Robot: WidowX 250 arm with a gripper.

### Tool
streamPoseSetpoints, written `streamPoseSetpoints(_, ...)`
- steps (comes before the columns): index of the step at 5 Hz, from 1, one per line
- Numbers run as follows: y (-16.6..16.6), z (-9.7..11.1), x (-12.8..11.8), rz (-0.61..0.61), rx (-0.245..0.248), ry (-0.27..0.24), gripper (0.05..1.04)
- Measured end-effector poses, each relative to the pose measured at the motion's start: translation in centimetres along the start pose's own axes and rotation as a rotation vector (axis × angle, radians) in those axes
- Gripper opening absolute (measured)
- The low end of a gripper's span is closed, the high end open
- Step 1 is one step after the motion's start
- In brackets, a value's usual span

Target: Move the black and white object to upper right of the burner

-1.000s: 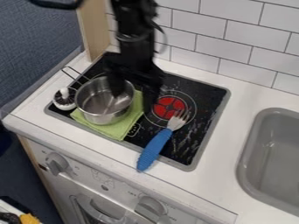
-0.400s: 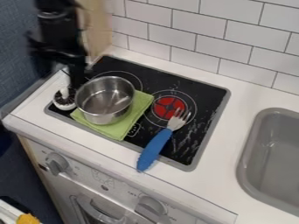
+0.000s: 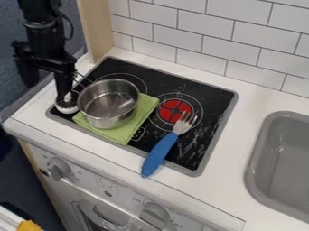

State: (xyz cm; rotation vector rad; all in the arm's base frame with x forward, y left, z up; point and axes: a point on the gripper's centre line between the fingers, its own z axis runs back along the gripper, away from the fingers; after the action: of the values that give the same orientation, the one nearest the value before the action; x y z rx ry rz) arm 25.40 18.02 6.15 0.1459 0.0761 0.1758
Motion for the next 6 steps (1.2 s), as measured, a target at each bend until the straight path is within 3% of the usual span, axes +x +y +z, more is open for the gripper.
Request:
streamPoseSetpoints(4, -1.0, -2.0, 1.7, 0.026, 0.041, 0.059, 0.987)
streamPoseSetpoints(5, -1.2, -2.3, 2.1, 0.021, 0.040, 0.063, 0.888)
streamPoseSetpoints(6, -1.3, -2.3, 2.2, 0.031, 0.039, 0.062, 0.589)
